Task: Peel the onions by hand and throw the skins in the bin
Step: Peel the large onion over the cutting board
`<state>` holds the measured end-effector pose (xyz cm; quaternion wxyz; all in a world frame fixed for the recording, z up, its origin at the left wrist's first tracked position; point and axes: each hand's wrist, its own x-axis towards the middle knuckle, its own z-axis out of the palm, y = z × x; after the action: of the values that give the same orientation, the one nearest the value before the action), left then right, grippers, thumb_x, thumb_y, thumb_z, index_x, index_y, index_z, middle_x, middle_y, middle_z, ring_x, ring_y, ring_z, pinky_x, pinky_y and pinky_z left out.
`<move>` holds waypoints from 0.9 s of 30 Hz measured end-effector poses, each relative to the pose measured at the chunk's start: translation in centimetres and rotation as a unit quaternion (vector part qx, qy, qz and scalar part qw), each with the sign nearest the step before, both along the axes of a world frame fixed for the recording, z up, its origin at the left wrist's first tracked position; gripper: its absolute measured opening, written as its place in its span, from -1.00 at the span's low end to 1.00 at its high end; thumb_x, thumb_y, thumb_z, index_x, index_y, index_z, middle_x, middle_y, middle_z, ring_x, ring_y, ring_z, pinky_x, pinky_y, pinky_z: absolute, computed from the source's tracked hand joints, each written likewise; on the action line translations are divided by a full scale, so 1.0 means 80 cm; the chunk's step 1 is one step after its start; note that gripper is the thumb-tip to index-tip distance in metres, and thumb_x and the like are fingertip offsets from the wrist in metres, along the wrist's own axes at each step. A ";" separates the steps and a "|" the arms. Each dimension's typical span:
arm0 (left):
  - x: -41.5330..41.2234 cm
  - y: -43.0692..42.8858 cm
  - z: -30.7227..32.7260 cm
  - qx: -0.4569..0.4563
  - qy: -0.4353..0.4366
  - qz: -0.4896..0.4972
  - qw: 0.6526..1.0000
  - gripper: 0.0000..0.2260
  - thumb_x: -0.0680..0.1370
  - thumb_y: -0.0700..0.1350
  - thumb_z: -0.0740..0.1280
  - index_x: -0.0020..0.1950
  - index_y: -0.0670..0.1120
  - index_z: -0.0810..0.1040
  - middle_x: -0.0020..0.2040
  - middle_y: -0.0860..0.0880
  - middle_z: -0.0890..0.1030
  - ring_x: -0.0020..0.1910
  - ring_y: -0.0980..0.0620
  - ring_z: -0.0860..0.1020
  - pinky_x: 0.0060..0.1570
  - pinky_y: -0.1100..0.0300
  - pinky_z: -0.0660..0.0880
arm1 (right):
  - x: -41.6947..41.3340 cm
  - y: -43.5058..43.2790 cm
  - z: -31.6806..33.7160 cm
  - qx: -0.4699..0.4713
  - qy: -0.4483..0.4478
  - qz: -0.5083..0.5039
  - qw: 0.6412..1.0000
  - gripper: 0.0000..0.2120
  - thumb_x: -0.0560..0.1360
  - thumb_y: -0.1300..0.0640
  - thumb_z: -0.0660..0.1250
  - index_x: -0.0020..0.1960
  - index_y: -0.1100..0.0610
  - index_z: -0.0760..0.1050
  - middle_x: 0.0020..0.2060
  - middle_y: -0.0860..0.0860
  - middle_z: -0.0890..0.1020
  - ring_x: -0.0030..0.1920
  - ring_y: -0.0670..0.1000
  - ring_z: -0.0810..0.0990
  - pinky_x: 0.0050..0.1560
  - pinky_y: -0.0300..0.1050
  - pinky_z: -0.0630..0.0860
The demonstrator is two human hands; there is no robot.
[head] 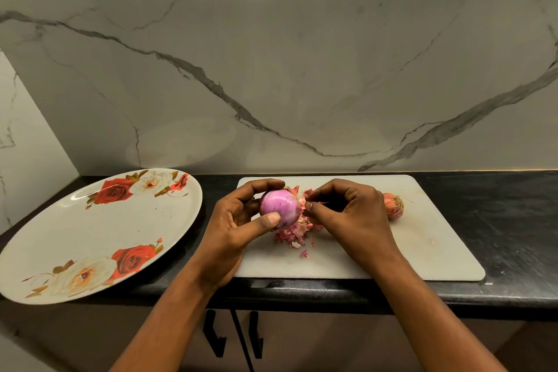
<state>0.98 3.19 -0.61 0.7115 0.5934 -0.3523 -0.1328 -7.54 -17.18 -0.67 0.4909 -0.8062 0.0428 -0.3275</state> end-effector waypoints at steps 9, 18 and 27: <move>0.002 -0.001 -0.002 0.030 -0.046 -0.017 0.998 -0.55 0.52 -0.27 0.46 0.42 -0.14 0.58 0.35 -0.13 0.62 0.38 -0.19 0.57 0.27 -0.05 0.61 | -0.005 0.006 0.012 0.167 0.087 0.133 0.973 -0.85 0.59 0.23 0.45 0.13 0.18 0.74 -0.08 0.13 0.78 -0.10 0.16 0.80 -0.01 0.20 0.73; -0.001 -0.002 -0.001 0.022 -0.054 -0.030 0.998 -0.55 0.52 -0.32 0.45 0.42 -0.18 0.58 0.36 -0.15 0.62 0.37 -0.18 0.57 0.23 -0.03 0.63 | -0.007 0.004 0.016 0.188 0.092 0.149 0.967 -0.83 0.56 0.29 0.47 0.13 0.20 0.74 -0.07 0.12 0.79 -0.08 0.17 0.80 -0.07 0.03 0.75; -0.002 -0.002 0.000 0.004 -0.044 -0.040 0.998 -0.55 0.51 -0.34 0.45 0.41 -0.20 0.58 0.36 -0.17 0.62 0.38 -0.19 0.57 0.23 0.00 0.62 | -0.008 0.009 0.017 0.178 0.076 0.128 0.973 -0.78 0.62 0.35 0.35 0.01 0.19 0.77 -0.13 0.18 0.78 -0.14 0.21 0.79 -0.09 0.14 0.75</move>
<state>0.79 3.02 -0.61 0.6875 0.5866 -0.4057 -0.1362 -8.15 -16.50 0.72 0.6592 -0.7276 0.0344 -0.1869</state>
